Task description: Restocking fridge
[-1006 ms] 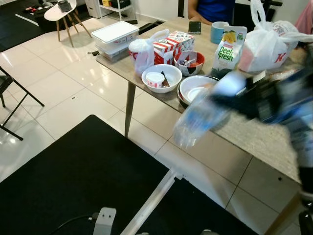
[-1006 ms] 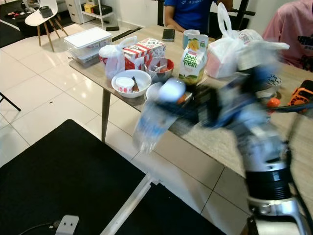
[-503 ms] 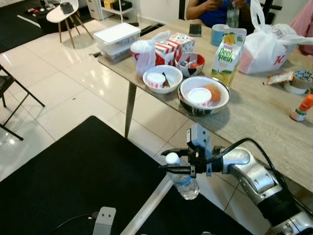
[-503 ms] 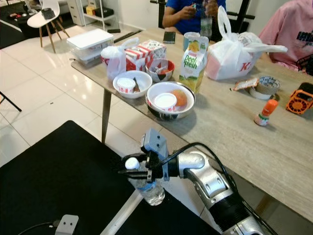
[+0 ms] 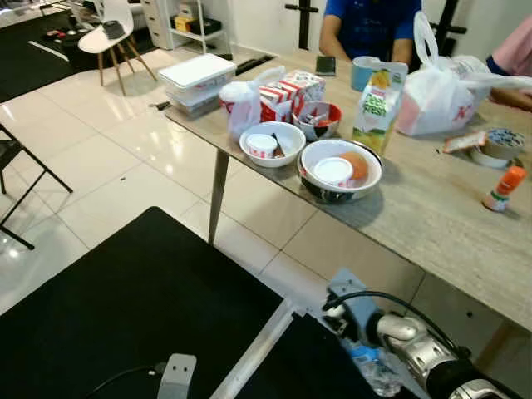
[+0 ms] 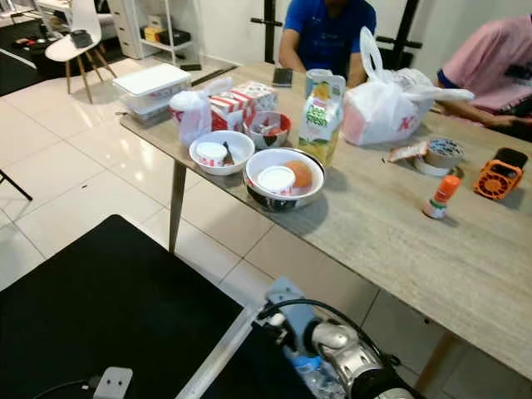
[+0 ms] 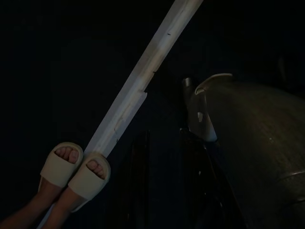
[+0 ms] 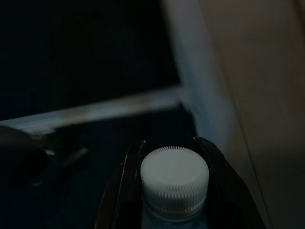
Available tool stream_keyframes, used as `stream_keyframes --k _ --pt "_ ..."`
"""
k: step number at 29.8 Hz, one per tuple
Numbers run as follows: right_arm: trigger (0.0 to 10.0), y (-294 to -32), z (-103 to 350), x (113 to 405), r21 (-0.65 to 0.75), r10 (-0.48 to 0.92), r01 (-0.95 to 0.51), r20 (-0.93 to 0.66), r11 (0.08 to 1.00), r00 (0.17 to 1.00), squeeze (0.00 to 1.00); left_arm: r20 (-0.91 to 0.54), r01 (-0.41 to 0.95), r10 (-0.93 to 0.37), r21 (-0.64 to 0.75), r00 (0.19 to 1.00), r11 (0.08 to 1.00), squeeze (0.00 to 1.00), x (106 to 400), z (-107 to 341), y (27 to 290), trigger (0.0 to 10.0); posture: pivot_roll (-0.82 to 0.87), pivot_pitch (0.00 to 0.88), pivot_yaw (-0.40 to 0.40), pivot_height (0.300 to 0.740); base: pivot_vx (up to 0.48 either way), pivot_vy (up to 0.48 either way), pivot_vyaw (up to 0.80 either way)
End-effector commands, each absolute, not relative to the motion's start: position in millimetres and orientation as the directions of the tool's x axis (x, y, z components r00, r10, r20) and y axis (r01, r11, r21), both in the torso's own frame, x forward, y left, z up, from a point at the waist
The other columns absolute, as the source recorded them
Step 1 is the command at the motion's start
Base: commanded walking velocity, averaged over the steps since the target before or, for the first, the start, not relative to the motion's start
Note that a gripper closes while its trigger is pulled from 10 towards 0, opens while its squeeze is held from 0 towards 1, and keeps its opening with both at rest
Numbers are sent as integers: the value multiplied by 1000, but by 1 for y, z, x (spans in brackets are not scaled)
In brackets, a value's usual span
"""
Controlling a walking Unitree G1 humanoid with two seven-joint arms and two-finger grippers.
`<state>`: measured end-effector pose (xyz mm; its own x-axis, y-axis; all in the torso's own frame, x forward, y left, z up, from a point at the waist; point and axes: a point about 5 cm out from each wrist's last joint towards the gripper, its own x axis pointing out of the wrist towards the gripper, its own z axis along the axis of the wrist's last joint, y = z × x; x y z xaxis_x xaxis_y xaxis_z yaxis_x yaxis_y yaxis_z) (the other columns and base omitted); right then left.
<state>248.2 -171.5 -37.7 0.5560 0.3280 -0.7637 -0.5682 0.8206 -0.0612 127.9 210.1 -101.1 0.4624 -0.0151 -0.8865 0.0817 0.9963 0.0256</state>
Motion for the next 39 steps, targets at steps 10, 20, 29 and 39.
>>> stream_keyframes --k 10,20,29,39 --pt "10000 -220 -74 190 -157 26 -302 -852 940 523 0 -903 96 30 79 428 992 0 117 -104 216 10000 -3 0 9 740 0 0 0" --pt "10000 -238 -88 152 -225 -91 -264 -894 938 439 0 -901 94 43 93 431 991 0 119 -103 217 10000 -6 0 6 740 0 0 0" --pt "10000 -249 -89 143 -243 -136 -210 -897 947 421 0 -899 90 63 113 434 990 0 122 -103 217 10000 -25 0 1 740 0 0 0" --pt "10000 -253 -79 165 -173 -160 23 -849 985 504 0 -904 245 120 236 411 940 0 121 -101 231 10000 -16 0 5 740 0 0 0"
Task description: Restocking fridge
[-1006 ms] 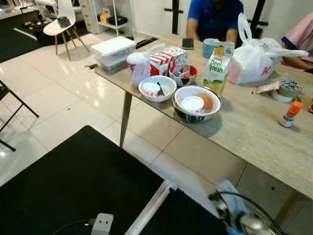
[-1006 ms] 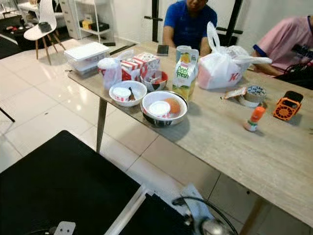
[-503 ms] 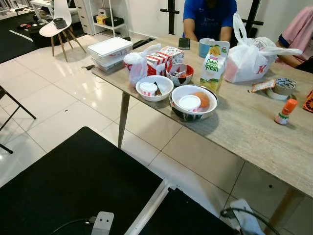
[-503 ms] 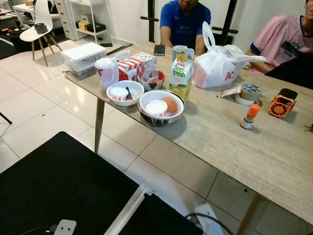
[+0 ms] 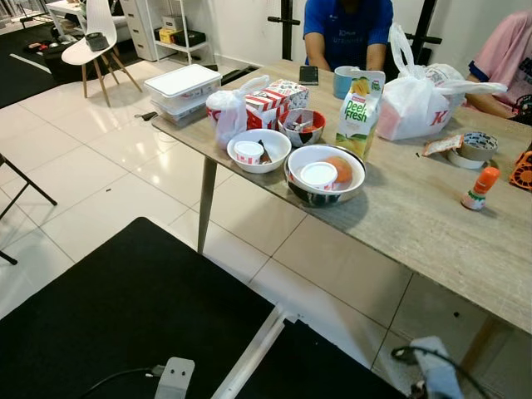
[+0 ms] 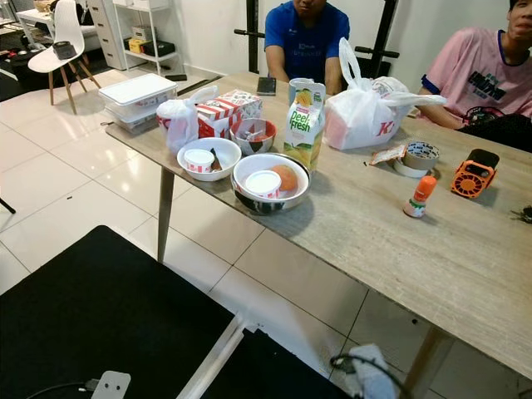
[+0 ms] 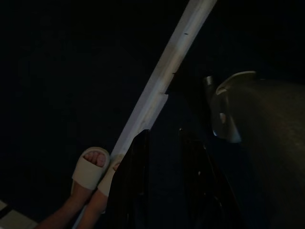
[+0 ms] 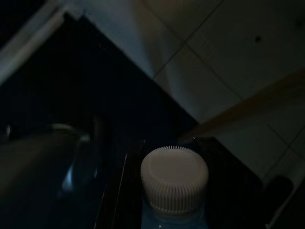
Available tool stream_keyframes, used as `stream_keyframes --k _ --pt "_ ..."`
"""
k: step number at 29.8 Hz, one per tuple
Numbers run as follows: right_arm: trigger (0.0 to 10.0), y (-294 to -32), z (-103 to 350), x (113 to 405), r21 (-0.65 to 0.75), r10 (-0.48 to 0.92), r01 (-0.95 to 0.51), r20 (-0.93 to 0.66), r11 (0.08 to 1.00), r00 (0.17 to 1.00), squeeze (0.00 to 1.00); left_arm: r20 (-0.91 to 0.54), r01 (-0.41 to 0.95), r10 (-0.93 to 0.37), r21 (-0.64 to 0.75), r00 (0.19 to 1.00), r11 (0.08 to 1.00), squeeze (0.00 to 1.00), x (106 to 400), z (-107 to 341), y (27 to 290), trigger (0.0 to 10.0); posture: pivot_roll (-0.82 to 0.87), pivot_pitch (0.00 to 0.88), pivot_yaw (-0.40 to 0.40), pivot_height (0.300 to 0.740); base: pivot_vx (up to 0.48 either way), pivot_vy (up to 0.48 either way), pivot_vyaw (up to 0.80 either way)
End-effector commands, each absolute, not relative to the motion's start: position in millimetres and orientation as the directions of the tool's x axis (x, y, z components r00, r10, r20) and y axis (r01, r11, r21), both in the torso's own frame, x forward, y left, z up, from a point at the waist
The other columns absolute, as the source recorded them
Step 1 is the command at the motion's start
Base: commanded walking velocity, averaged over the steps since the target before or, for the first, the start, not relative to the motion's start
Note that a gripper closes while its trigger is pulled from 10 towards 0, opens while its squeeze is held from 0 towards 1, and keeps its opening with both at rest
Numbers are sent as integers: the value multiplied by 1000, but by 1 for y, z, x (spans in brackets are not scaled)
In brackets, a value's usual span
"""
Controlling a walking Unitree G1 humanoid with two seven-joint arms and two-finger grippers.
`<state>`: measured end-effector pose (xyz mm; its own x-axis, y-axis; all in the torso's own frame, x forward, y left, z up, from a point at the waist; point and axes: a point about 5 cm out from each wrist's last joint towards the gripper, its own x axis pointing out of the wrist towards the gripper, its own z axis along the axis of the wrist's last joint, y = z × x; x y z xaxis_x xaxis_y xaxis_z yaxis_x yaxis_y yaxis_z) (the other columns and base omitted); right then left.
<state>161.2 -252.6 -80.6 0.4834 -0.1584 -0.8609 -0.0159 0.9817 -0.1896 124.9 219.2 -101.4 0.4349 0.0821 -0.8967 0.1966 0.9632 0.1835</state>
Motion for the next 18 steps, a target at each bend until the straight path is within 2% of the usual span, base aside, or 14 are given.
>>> stream_keyframes --k 1,5,6,9,10,11,12,13,14,15,18 --pt "10000 -253 -77 168 -162 -158 37 -844 986 513 0 -907 317 128 269 402 909 0 119 -100 234 10000 -13 0 5 740 0 0 0" --pt "10000 -253 -75 174 -207 -167 -18 -834 978 526 0 -906 392 176 333 384 857 0 115 -98 247 10000 -10 0 8 740 0 0 0" --pt "10000 -253 -74 176 -253 -169 -88 -831 964 529 0 -904 440 195 362 380 822 0 114 -97 252 10000 -11 0 10 740 0 0 0" --pt "10000 -253 -74 176 -253 -169 -88 -831 964 529 0 -904 440 195 362 380 822 0 114 -97 252 10000 -11 0 10 740 0 0 0" --pt "10000 -252 -72 180 -305 -170 -170 -823 937 541 0 -900 524 219 402 377 751 0 114 -95 259 10000 -11 0 12 740 0 0 0" --pt "10000 -255 -66 189 -302 -186 -119 -803 946 567 0 -886 549 253 443 389 708 0 117 -92 269 10000 -1 22 6 740 0 0 0" --pt "10000 -258 -61 198 -264 -201 -19 -780 964 593 0 -871 492 284 467 401 735 0 121 -88 276 10000 -1 23 9 740 0 0 0" --pt "10000 -258 -61 198 -264 -201 -19 -780 964 593 0 -871 492 284 467 401 735 0 121 -88 276 10000 -1 23 9 740 0 0 0" --pt "10000 -264 -53 207 -196 -225 116 -752 974 620 0 -852 318 320 465 415 826 0 126 -83 285 10000 1 27 12 740 0 0 0" --pt "10000 -264 -53 207 -196 -225 116 -752 974 620 0 -852 318 320 465 415 826 0 126 -83 285 10000 1 27 12 740 0 0 0" --pt "10000 -266 -52 209 -152 -242 195 -745 969 622 0 -851 -19 300 324 431 946 0 129 -83 281 10000 4 17 16 740 0 0 0"
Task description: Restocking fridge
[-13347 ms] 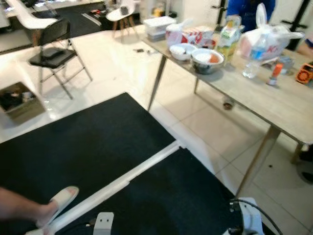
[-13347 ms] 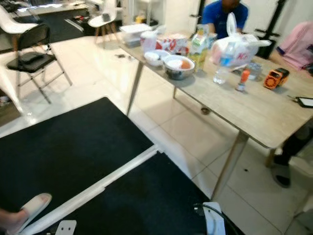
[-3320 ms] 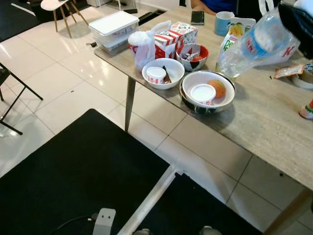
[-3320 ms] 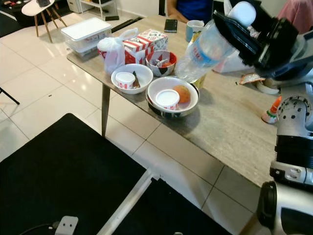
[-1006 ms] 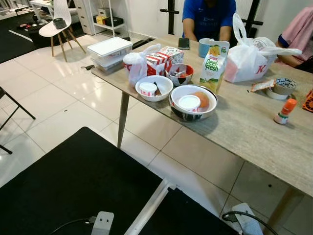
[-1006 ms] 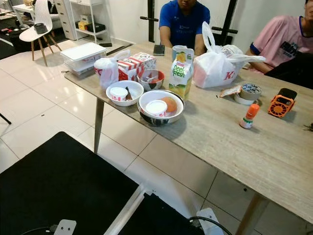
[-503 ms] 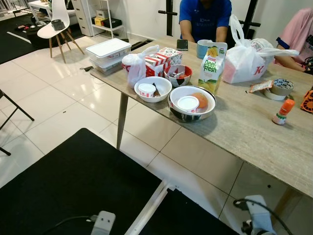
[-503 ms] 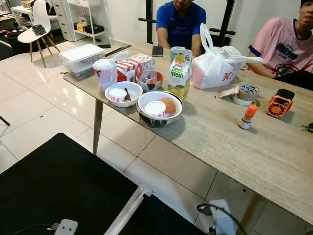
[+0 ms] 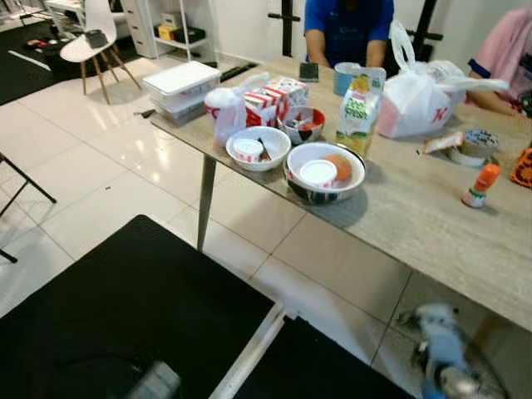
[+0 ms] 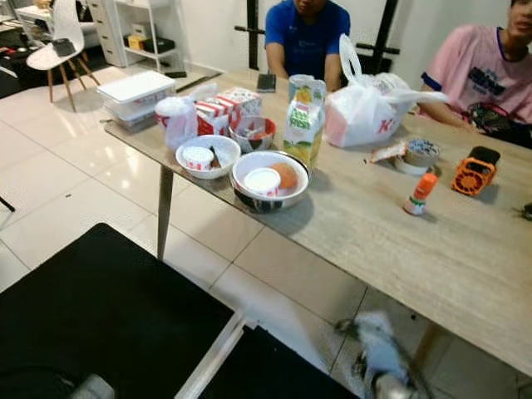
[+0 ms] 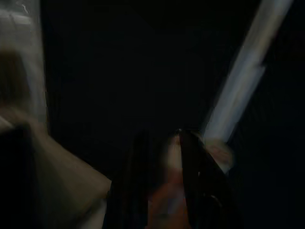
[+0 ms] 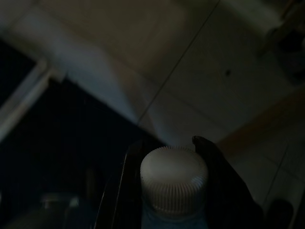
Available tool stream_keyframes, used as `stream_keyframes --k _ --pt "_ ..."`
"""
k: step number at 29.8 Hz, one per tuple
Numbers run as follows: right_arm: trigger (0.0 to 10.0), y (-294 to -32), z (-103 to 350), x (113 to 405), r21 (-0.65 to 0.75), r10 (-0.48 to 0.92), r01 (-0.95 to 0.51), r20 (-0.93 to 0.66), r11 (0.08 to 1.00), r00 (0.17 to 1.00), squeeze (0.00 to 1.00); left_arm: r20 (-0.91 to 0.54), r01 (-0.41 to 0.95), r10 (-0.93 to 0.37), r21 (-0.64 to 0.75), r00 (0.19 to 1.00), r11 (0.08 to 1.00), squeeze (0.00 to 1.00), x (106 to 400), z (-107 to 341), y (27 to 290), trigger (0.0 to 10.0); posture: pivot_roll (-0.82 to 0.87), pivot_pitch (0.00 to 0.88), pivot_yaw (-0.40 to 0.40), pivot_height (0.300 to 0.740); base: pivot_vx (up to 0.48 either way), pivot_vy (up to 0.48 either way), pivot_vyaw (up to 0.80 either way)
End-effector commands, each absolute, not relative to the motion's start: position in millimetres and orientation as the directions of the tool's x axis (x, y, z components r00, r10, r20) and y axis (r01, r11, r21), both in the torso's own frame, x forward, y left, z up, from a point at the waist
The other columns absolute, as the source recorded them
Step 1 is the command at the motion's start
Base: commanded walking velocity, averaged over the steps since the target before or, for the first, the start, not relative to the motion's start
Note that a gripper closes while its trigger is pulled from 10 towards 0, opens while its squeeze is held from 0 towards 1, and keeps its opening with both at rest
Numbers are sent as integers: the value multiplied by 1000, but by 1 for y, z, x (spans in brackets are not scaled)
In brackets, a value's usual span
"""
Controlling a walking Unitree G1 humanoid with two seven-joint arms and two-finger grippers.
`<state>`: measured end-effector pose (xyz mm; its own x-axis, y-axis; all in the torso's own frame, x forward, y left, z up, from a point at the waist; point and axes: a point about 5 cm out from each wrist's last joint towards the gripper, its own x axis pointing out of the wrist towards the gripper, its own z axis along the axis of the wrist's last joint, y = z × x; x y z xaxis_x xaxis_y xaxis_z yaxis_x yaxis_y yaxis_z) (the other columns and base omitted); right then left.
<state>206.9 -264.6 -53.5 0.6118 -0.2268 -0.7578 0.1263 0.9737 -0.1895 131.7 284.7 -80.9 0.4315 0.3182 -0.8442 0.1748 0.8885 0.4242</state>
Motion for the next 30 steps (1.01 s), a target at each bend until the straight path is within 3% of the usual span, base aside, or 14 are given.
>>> stream_keyframes --k 1,4,9,16,24,30 --pt "10000 -266 -52 209 -152 -242 195 -745 969 622 0 -851 -19 300 324 431 946 0 129 -83 281 10000 4 17 16 740 0 0 0" --pt "10000 -264 -54 206 -150 -242 199 -756 968 608 0 -854 -138 280 244 438 960 0 129 -86 274 10000 4 17 16 740 0 0 0" --pt "10000 -254 -64 194 -162 -226 161 -790 974 570 0 -876 -176 227 166 426 970 0 125 -95 248 10000 -1 10 10 740 0 0 0" --pt "10000 -254 -75 174 -229 -253 110 -827 967 501 0 -905 114 62 121 420 986 0 122 -106 201 10000 -17 0 9 740 0 0 0" --pt "10000 -258 -77 168 -236 -256 103 -835 966 487 0 -908 198 27 120 418 973 0 124 -106 196 10000 -17 0 2 740 0 0 0" --pt "10000 -257 -78 166 -224 -249 108 -843 968 477 0 -906 182 38 126 422 975 0 126 -105 200 10000 -15 0 4 740 0 0 0"
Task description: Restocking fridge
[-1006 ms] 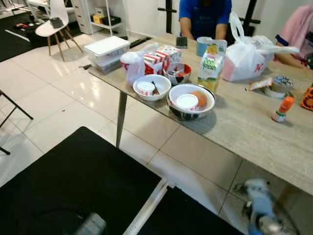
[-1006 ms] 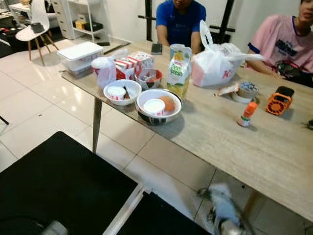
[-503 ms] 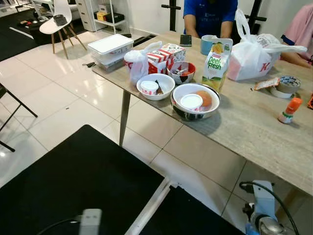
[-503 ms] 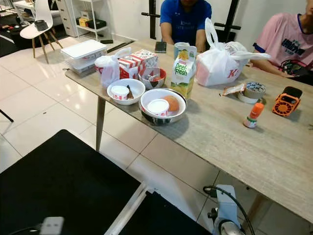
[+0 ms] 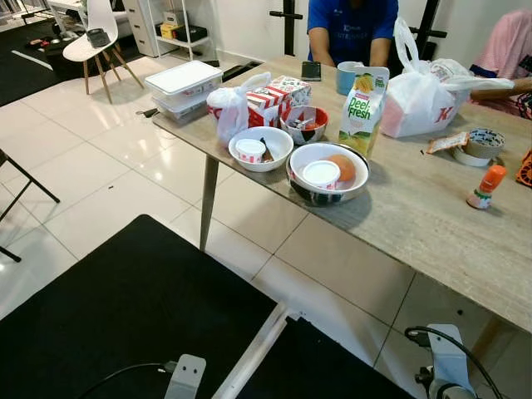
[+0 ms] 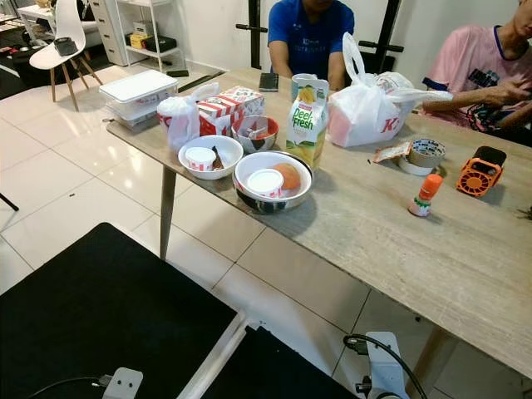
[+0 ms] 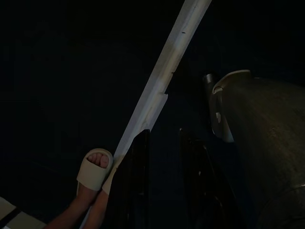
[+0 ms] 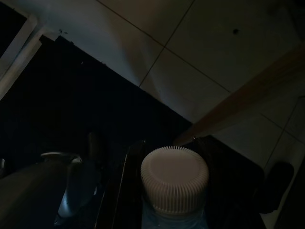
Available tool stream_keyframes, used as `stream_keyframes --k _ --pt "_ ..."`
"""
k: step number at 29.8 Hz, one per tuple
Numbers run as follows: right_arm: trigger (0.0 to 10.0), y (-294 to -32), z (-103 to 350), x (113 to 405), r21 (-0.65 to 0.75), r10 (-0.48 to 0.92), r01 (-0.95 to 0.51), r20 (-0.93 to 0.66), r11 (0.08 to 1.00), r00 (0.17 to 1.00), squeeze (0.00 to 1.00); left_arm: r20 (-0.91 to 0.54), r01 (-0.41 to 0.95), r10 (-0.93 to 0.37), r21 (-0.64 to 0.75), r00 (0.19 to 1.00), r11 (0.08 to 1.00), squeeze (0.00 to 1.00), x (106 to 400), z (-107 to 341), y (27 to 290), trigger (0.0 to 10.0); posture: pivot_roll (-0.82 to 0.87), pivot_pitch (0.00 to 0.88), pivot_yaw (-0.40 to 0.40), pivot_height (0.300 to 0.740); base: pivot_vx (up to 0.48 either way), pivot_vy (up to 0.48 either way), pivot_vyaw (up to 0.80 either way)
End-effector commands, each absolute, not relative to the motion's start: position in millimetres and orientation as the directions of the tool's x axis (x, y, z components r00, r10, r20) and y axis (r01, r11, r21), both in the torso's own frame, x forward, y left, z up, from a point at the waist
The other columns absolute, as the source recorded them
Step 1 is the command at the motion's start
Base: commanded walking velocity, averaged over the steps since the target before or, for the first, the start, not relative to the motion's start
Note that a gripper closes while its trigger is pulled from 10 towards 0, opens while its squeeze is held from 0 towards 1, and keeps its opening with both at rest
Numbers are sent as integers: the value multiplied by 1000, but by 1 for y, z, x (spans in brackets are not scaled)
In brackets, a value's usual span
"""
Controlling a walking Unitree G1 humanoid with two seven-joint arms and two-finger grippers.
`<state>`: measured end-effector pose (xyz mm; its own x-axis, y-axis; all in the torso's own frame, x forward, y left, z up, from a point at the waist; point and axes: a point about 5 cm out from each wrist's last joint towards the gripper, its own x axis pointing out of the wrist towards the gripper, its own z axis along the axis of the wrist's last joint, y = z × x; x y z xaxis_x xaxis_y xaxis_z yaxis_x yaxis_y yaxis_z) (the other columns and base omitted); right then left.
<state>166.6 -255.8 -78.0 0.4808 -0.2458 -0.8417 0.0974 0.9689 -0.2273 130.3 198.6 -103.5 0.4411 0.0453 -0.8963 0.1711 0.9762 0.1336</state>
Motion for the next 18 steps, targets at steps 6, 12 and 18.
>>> stream_keyframes --k 6,12,18 --pt "10000 -253 -80 164 -199 -226 106 -854 974 469 0 -908 170 46 127 416 977 0 123 -106 201 10000 -13 0 -1 740 0 0 0" --pt "10000 -253 -80 164 -183 -216 114 -858 976 467 0 -910 156 50 125 411 980 0 120 -106 202 10000 -13 0 -1 740 0 0 -719" --pt "10000 -252 -80 165 -176 -211 117 -858 977 469 0 -909 155 49 124 413 980 0 120 -106 202 10000 -13 0 -1 740 0 0 -756"
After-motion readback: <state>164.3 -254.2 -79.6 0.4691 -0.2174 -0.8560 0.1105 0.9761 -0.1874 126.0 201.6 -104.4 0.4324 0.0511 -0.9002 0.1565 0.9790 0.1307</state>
